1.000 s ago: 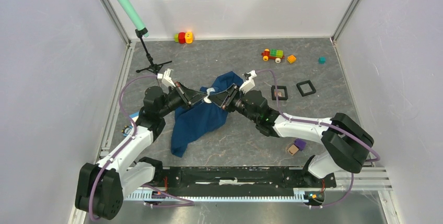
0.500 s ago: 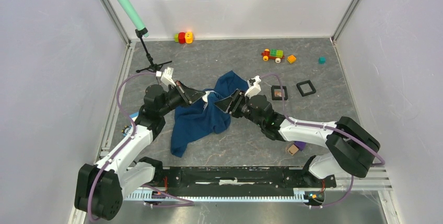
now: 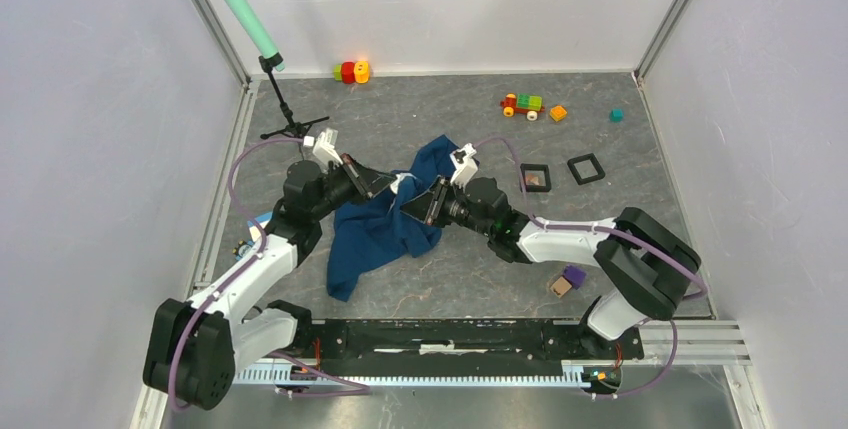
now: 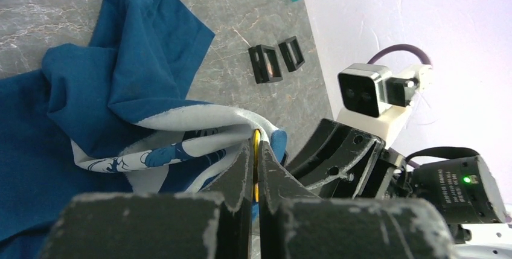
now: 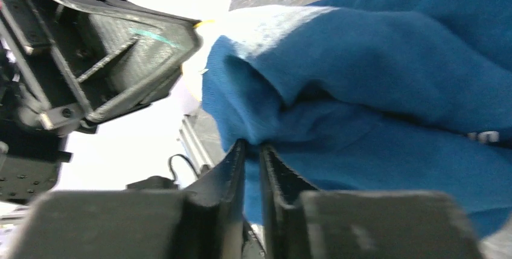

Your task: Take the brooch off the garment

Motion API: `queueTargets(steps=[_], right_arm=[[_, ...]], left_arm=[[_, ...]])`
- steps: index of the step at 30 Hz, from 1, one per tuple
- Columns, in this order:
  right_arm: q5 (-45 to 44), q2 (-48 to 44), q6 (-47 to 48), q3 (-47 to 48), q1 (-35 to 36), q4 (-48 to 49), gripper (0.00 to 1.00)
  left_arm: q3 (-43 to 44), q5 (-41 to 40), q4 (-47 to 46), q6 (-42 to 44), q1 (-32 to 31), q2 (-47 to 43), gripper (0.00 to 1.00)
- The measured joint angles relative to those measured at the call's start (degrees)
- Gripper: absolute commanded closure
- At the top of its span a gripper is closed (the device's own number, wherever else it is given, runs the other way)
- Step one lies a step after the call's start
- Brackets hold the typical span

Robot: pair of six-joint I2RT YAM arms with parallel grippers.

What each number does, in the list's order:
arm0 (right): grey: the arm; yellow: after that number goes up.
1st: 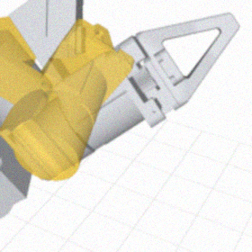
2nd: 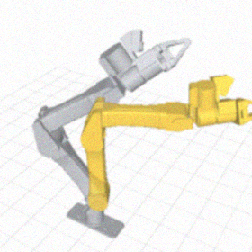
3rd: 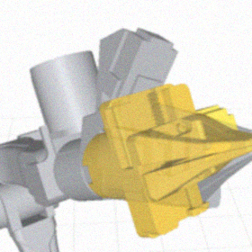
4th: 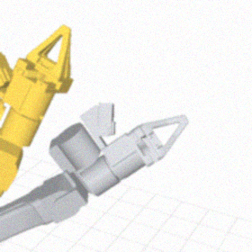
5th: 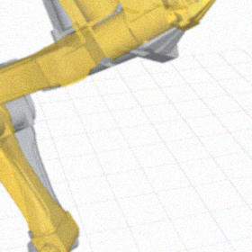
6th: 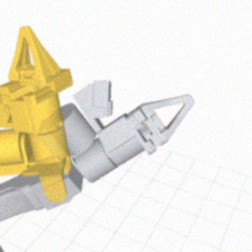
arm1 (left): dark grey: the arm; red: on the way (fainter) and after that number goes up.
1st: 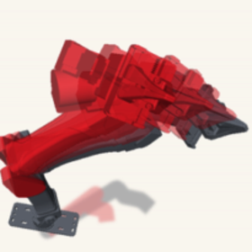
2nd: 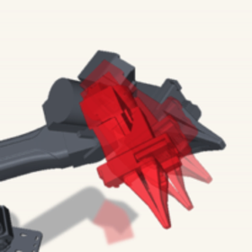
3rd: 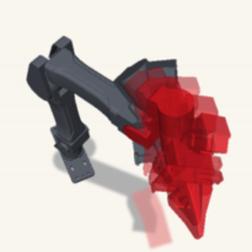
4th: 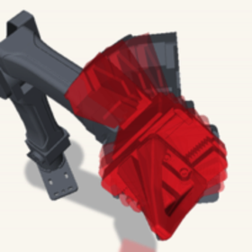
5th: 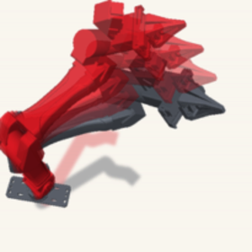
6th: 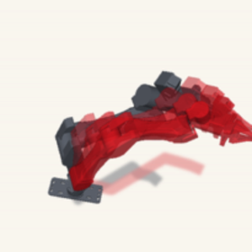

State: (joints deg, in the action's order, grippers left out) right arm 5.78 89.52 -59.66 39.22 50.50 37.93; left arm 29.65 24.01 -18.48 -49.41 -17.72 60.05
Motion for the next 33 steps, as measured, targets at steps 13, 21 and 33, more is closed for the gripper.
queueTargets(steps=[13, 21, 33], right_arm=[[5.8, -0.8, 4.3, 0.6, 0.0, 2.3, 1.0], [6.1, -6.6, 10.8, 1.1, -2.3, -3.6, 0.25], [6.2, -2.2, 29.6, 10.2, -4.9, -17.8, 0.04]], left_arm=[[3.1, -20.7, 7.2, 12.3, -6.9, 4.8, 0.98], [3.9, -29.8, 8.3, 14.4, -7.2, 12.0, 0.98], [-1.4, -39.5, -8.0, 24.4, -11.4, 4.0, 0.98]])
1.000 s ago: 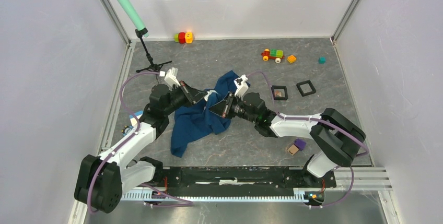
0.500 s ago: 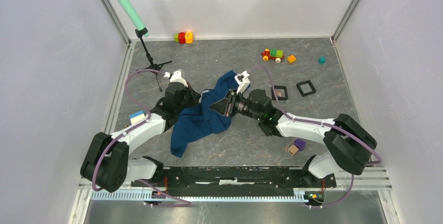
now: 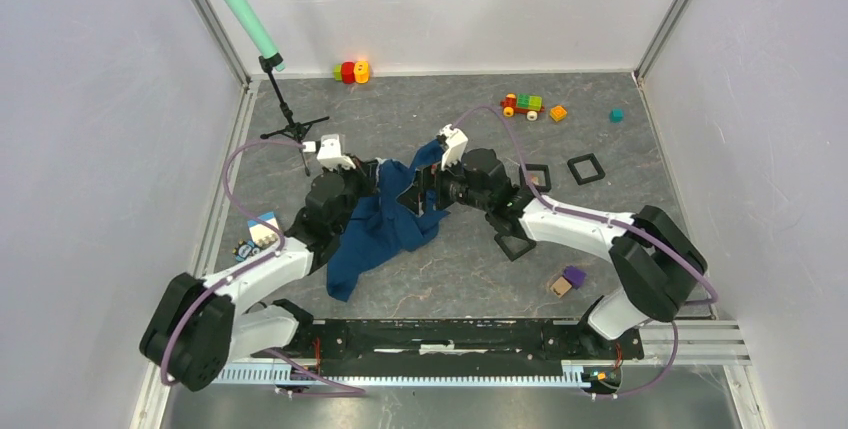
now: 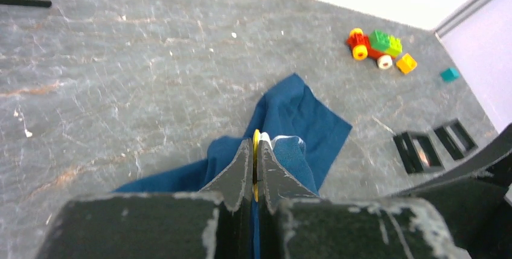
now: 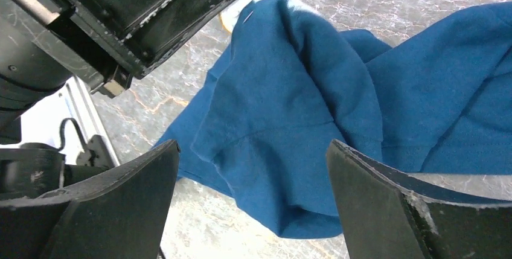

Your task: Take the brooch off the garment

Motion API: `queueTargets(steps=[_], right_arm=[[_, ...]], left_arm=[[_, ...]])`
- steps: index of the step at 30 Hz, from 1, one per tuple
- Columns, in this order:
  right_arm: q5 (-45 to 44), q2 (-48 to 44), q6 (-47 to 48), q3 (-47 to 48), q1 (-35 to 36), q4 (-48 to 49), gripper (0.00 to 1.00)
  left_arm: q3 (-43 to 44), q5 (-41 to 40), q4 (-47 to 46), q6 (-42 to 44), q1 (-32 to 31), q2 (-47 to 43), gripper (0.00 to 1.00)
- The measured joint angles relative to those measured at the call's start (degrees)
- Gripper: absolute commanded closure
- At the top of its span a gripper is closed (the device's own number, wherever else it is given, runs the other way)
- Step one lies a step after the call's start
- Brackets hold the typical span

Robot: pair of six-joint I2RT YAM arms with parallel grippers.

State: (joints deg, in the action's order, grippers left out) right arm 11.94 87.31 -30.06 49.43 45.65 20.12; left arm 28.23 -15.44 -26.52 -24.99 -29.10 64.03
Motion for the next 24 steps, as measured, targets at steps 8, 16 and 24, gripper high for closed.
queueTargets(steps=[8, 16, 24], right_arm=[[-5.0, 6.0, 7.7, 1.9, 1.3, 0.7, 0.03], [-3.0, 16.7, 10.5, 5.9, 1.3, 5.9, 0.7], [6.1, 15.6, 9.0, -0.6, 3.9, 15.0, 1.0]], left_arm=[[-6.6, -0.9, -24.9, 0.3, -0.1, 10.6, 0.98], [-6.6, -1.0, -31.0, 0.3, -0.1, 8.9, 0.98], [-4.8, -1.2, -33.3, 0.3, 0.5, 14.7, 0.98]])
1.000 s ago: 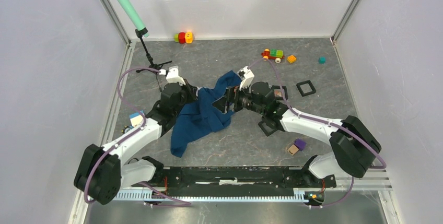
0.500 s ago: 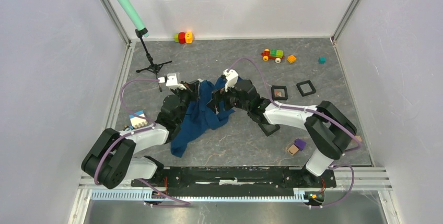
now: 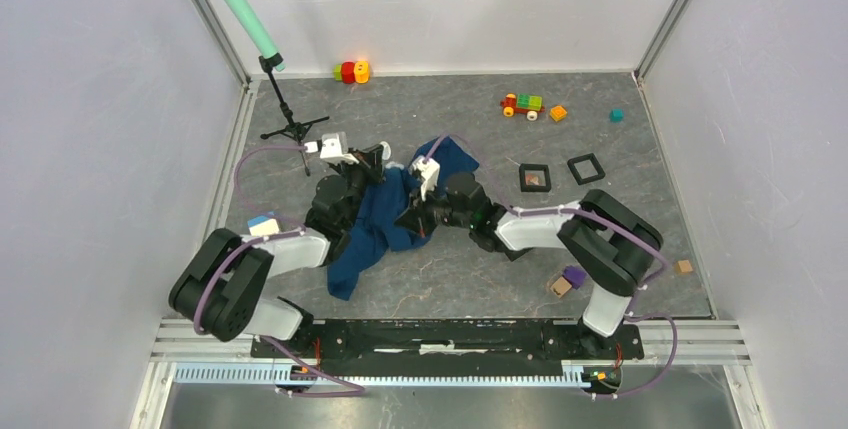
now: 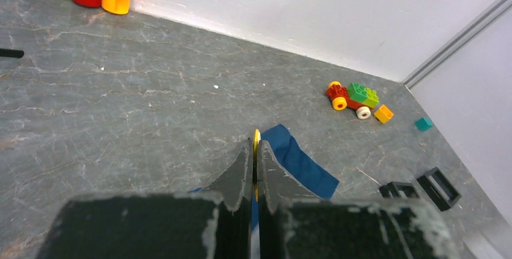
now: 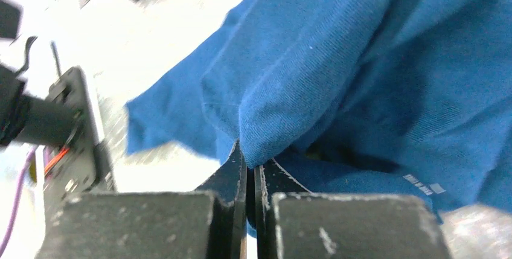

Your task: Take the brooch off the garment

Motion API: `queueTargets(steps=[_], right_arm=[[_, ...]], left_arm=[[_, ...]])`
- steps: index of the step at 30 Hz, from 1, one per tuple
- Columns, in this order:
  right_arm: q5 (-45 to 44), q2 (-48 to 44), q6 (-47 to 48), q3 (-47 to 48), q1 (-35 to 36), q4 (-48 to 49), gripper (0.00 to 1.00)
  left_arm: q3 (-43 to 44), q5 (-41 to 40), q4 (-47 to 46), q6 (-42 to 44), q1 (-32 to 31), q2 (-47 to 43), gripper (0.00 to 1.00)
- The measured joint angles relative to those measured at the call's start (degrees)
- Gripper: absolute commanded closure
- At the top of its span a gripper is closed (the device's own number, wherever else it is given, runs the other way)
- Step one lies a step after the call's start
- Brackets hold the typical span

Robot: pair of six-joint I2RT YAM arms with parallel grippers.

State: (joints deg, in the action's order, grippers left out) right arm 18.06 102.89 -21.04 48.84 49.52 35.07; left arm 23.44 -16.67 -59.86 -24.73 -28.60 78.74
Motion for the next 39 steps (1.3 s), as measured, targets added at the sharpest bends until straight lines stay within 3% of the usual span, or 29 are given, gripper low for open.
queueTargets(steps=[4, 5, 6, 7, 13, 16, 19, 21, 22, 23, 25, 26, 31, 39], right_arm=[[2.8, -6.9, 1.3, -6.3, 2.9, -0.9, 0.95], [2.9, -9.3, 1.9, -7.6, 3.7, -1.7, 0.88], [2.8, -11.3, 2.4, -8.7, 4.3, -2.2, 0.72], [2.7, -13.9, 3.0, -10.0, 4.9, -3.1, 0.63], [0.1, -22.1, 4.0, -11.8, 1.4, -9.8, 0.32], [-1.9, -23.9, 4.5, -10.3, -1.9, -15.1, 0.22], [-4.9, -26.9, 5.3, -8.3, -2.7, -19.6, 0.25], [-7.4, -29.3, 5.4, -7.1, -2.6, -20.7, 0.43], [-9.5, -30.6, 4.8, -6.5, -2.6, -20.9, 0.47], [-11.9, -32.0, 3.7, -6.0, -2.7, -20.9, 0.44], [-15.2, -34.5, 1.1, -5.8, -3.3, -20.1, 0.2], [-15.5, -35.4, -0.4, -6.0, -4.0, -19.3, 0.18], [-13.4, -37.3, -8.6, -6.8, -7.3, -12.0, 0.28], [-13.0, -32.9, -27.9, -6.8, -7.1, -1.2, 0.36]], left_arm=[[4.5, -0.2, 0.1, 0.0, 0.3, 4.6, 0.98], [6.1, -0.6, 0.8, -0.1, 0.4, 5.5, 0.98], [7.7, -0.9, 1.6, -0.4, 0.6, 6.3, 0.98], [9.1, -0.9, 2.5, -1.0, 0.8, 6.8, 0.98], [13.2, 3.4, 10.3, -8.7, 4.5, 5.7, 0.98], [13.1, 8.3, 16.3, -14.4, 7.0, 1.2, 0.98], [12.7, 14.1, 20.2, -20.1, 9.0, -4.7, 0.98], [12.3, 17.5, 21.7, -23.8, 9.7, -8.8, 0.98], [12.1, 18.9, 22.1, -25.3, 9.7, -10.2, 0.98], [11.7, 20.6, 22.4, -27.0, 9.7, -11.8, 0.98], [10.6, 23.3, 22.9, -30.1, 9.7, -14.2, 0.98], [9.9, 24.7, 22.9, -31.8, 9.7, -15.1, 0.98], [6.5, 29.7, 22.7, -38.4, 9.7, -17.0, 0.98], [2.3, 34.4, 16.0, -46.7, 9.6, -17.0, 0.98]])
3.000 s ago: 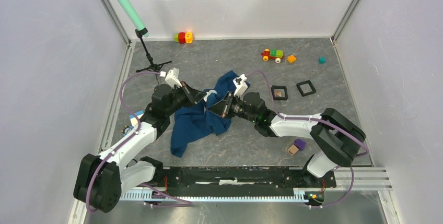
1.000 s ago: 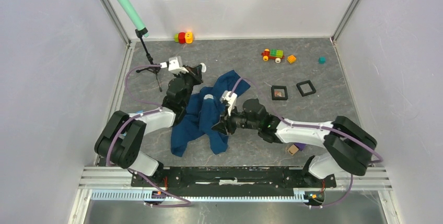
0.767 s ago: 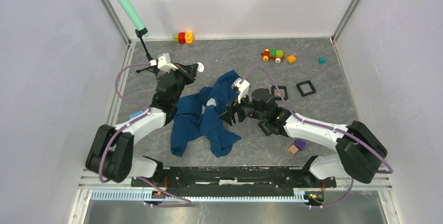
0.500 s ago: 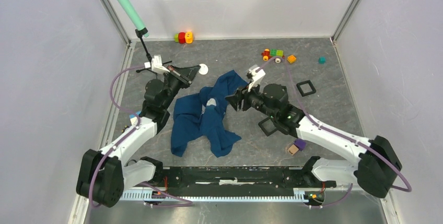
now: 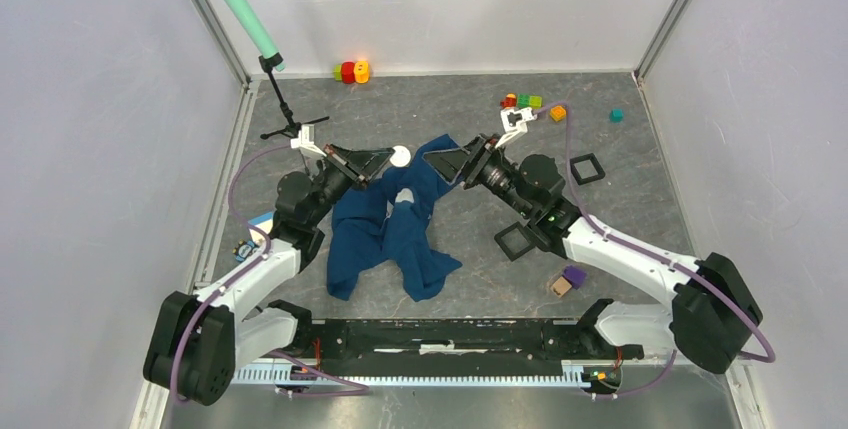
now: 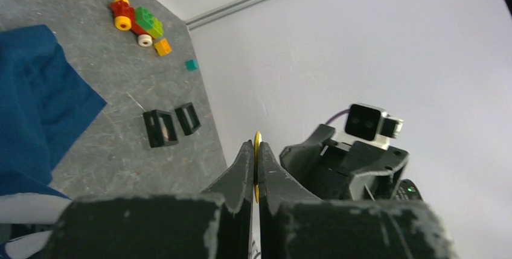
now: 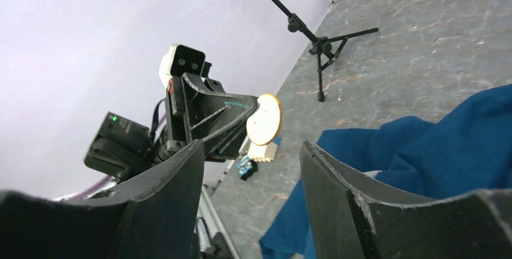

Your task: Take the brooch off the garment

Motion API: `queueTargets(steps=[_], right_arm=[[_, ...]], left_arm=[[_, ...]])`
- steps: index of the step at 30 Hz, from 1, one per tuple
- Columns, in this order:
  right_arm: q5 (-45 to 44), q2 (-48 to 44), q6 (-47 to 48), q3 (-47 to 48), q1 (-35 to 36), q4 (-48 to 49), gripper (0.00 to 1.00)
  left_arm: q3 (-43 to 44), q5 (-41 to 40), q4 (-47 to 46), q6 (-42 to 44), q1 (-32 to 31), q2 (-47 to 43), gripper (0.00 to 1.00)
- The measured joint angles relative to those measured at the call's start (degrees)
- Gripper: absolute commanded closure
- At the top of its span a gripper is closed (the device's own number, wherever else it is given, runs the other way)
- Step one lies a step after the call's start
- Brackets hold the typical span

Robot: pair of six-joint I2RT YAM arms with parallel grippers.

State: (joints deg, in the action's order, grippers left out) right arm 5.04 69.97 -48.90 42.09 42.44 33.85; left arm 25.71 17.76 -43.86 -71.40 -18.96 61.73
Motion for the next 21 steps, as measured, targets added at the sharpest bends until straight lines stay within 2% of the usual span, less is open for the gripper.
queueTargets(steps=[11, 21], right_arm=[[-2.9, 4.5, -7.7, 0.1, 2.7, 4.1, 0.42], [-3.8, 7.0, -9.9, 1.1, 4.6, 6.6, 0.44]], left_arm=[[-2.5, 2.3, -8.6, -5.0, -0.6, -1.4, 0.98], [-2.5, 2.4, -9.1, -5.3, -1.3, -0.7, 0.98]])
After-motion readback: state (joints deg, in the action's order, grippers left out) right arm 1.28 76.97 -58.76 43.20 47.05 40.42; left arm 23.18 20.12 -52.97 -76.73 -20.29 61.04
